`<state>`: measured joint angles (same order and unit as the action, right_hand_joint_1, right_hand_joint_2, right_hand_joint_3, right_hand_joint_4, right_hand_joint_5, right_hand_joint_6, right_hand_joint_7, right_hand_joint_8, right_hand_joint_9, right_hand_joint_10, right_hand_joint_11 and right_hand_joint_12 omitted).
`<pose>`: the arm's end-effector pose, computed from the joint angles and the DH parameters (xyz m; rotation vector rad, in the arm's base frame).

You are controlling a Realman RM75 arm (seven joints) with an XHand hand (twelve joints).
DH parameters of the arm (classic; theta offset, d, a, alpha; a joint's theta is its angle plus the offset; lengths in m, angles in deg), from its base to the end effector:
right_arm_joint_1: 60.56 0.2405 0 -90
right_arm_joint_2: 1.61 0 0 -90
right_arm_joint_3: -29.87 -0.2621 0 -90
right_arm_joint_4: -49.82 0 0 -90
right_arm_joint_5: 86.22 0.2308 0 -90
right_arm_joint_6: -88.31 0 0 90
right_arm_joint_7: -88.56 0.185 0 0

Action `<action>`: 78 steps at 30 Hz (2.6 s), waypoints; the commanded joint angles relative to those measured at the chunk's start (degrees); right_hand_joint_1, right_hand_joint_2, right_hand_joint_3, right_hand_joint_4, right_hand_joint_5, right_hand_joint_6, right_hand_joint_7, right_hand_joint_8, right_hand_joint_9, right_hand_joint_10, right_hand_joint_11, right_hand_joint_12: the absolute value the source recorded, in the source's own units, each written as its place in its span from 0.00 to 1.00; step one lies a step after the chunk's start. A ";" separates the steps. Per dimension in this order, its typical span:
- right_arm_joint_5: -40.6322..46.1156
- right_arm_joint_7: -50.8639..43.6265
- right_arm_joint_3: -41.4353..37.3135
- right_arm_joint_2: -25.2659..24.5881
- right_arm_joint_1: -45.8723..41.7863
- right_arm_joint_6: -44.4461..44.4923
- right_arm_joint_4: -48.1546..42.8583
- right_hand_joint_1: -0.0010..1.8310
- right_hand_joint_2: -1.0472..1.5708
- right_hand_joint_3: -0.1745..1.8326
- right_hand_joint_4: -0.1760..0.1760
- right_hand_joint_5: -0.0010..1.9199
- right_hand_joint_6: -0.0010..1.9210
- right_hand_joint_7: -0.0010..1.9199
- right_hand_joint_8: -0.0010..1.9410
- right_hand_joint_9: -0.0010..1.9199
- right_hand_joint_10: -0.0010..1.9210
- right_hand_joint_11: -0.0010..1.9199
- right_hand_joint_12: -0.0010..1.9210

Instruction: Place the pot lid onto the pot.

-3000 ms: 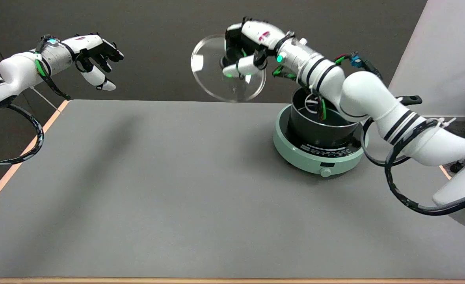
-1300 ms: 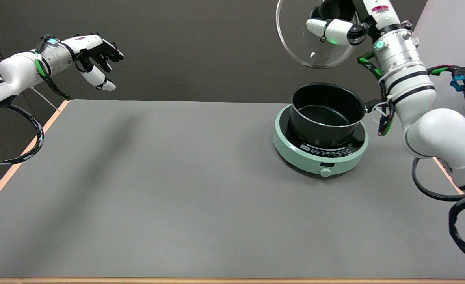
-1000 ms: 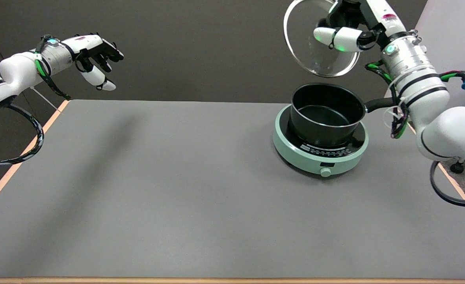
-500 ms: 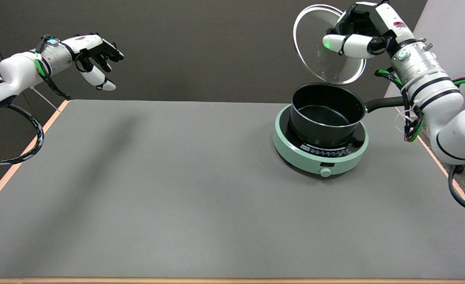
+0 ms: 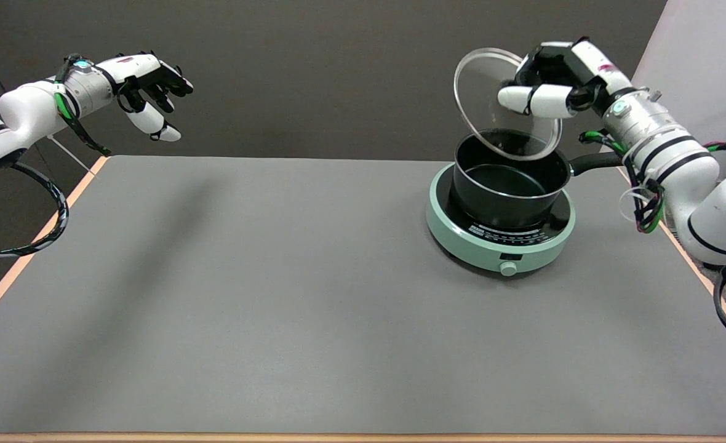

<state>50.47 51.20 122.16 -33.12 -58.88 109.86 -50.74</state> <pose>-0.0859 -0.4093 0.4583 1.3648 -0.3894 0.7386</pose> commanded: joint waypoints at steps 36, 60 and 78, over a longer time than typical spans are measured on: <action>17.47 -14.46 6.22 10.86 -1.96 -7.76 7.62 0.65 0.78 0.42 0.00 0.29 0.81 0.42 0.88 0.44 1.00 0.39 1.00; 17.48 -15.63 11.71 11.18 7.82 -7.92 6.11 0.65 0.78 0.41 0.00 0.29 0.80 0.42 0.88 0.44 1.00 0.40 1.00; 18.99 -15.71 18.61 11.42 11.39 -7.84 5.96 0.65 0.78 0.42 0.00 0.29 0.81 0.42 0.88 0.45 1.00 0.41 1.00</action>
<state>68.05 35.72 136.43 -21.99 -50.48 102.02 -44.59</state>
